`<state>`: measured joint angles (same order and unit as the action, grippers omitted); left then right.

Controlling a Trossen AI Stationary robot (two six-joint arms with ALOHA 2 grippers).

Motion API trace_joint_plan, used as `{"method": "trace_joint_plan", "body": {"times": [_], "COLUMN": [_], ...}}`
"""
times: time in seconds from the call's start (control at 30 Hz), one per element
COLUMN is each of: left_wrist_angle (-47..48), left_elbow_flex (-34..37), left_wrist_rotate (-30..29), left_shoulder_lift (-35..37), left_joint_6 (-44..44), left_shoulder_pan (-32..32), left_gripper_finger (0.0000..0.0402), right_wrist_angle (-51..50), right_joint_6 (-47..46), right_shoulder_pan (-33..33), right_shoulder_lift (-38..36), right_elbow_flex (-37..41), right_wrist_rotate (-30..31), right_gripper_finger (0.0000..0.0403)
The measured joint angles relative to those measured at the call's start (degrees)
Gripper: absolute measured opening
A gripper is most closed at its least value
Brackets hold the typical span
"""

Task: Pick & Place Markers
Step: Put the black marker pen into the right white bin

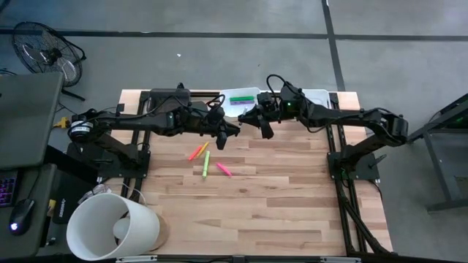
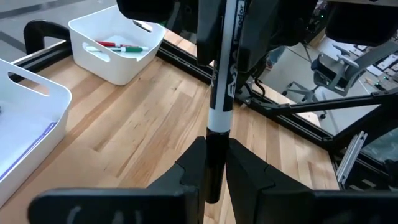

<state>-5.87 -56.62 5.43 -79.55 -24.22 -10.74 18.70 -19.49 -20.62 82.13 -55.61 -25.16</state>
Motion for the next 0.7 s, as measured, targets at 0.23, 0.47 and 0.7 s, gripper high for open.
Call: {"method": "trace_joint_plan", "body": {"times": [0.23, 0.47, 0.7], "left_wrist_angle": [0.02, -0.09, 6.64], "left_elbow_flex": [0.00, 0.00, 0.00], "left_wrist_rotate": [0.26, 1.47, -0.39], "left_shoulder_lift": [0.00, 0.00, 0.35], "left_joint_6": [1.56, 1.72, 1.86], "left_shoulder_pan": [0.00, 0.00, -0.09], "left_gripper_finger": [0.0059, 0.0149, 0.0194], "right_wrist_angle": [0.00, -0.42, -3.88], "right_joint_6": [0.28, 0.46, 1.28], "right_shoulder_pan": [-0.02, -0.07, -0.26], "right_shoulder_lift": [-0.02, -0.04, -0.04], "right_elbow_flex": [0.02, 0.07, 0.07], "right_wrist_rotate": [-0.33, -0.20, -0.16], "right_gripper_finger": [0.0029, 0.0029, 0.0029]}}
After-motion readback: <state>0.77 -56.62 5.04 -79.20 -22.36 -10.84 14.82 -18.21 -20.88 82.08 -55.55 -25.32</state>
